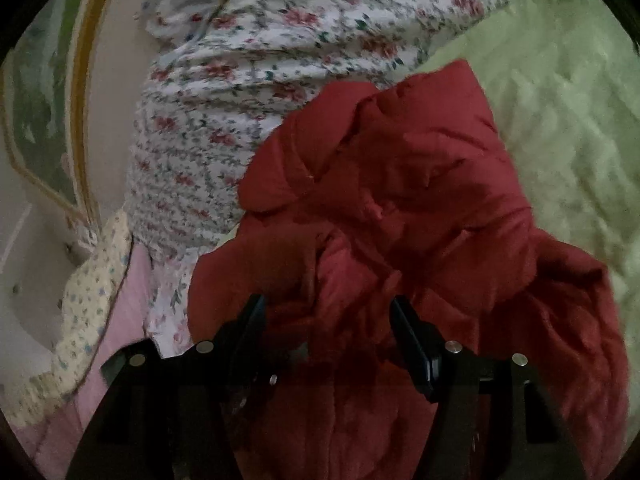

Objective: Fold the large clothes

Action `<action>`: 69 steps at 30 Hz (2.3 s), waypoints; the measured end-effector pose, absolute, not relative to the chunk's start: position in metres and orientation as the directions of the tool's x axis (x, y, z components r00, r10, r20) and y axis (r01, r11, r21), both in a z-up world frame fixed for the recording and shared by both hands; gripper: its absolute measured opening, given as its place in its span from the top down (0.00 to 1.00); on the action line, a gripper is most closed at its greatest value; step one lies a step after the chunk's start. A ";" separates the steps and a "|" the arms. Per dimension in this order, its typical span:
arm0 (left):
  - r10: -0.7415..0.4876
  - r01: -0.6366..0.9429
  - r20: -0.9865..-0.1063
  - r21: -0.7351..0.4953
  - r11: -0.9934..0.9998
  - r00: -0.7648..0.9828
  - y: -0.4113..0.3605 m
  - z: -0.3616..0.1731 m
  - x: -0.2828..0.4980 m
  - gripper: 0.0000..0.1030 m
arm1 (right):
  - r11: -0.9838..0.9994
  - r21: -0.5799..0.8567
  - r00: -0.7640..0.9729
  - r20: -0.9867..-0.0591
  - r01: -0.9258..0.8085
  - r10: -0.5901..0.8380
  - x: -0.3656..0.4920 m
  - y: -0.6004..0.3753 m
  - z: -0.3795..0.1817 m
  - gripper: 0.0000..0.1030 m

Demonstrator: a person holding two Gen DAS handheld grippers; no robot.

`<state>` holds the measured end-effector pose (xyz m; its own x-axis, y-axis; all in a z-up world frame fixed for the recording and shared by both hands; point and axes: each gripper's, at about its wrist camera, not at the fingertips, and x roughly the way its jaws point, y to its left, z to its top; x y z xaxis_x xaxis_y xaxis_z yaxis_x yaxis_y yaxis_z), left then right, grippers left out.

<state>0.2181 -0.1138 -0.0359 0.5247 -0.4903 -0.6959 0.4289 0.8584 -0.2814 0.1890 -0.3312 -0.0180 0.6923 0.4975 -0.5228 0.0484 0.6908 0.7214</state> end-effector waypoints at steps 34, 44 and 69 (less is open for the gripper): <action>-0.336 0.199 -0.759 -0.271 0.942 0.558 0.001 -0.044 0.286 0.64 | 0.833 0.528 0.762 -0.604 0.164 0.233 0.186 -0.376 -0.015 0.81; -0.283 0.171 -0.762 -0.226 0.959 0.583 -0.006 -0.047 0.283 0.64 | 0.951 0.306 0.767 -0.602 -0.036 0.222 0.177 -0.302 0.022 0.60; -0.287 0.189 -0.766 -0.216 0.958 0.576 0.002 -0.053 0.274 0.64 | 0.969 0.232 0.648 -0.751 0.081 0.126 0.219 -0.309 -0.039 0.67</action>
<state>0.2735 0.0017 -0.0534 0.5757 -0.2867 -0.7657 0.1891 0.9578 -0.2165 0.2191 -0.3093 -0.0392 0.6478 0.1259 -0.7514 0.0807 0.9694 0.2320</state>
